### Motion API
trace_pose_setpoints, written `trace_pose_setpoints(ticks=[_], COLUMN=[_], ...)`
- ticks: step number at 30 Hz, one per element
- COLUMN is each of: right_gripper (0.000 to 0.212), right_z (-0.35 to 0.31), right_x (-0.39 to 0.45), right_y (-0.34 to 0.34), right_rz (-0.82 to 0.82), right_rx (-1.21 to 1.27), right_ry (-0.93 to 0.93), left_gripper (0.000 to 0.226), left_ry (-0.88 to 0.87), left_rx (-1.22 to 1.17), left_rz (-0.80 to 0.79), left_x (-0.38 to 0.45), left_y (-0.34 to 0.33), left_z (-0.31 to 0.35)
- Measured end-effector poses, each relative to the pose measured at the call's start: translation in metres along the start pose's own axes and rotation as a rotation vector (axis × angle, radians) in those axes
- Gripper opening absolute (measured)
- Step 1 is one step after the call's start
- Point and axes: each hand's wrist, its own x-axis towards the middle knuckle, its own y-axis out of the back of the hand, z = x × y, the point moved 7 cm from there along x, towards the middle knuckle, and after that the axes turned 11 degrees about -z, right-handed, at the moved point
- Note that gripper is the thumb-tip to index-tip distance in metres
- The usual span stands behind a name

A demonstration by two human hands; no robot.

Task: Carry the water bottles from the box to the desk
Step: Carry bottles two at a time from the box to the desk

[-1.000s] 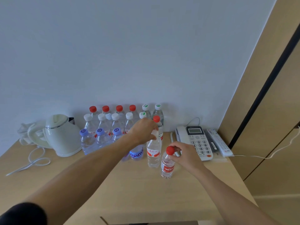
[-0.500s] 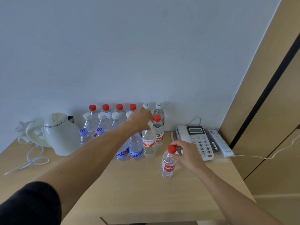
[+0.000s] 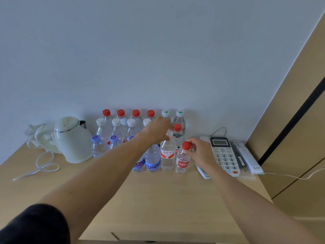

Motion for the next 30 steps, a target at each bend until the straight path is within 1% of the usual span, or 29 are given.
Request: trace_pose_setpoints(ticks=[4,9,16,22,30], right_gripper=[0.031,0.032,0.033,0.03,0.034], right_z=[-0.004,-0.001,0.0,-0.003,-0.008], right_x=[0.009,0.016,0.024,0.026,0.025], right_y=[-0.009,-0.007,-0.005,-0.007,-0.007], right_rz=[0.004,0.026,-0.015,-0.037,-0.037], right_rx=[-0.018,-0.03,0.032,0.01,-0.002], right_ry=[0.03,0.026,-0.013,-0.03,-0.032], left_gripper=[0.043,0.044,0.044,0.045,0.044], left_ry=[-0.004,-0.003,0.02,0.067,0.088], left_rx=[-0.043,-0.061,-0.08,-0.104,-0.124], left_rz=[0.011,0.014,0.012,-0.005,0.011], left_x=[0.0,0.0,-0.001,-0.003,-0.004], left_y=[-0.001,-0.003,-0.005,-0.01,-0.012], left_z=[-0.002,-0.004,-0.006,-0.009,-0.011])
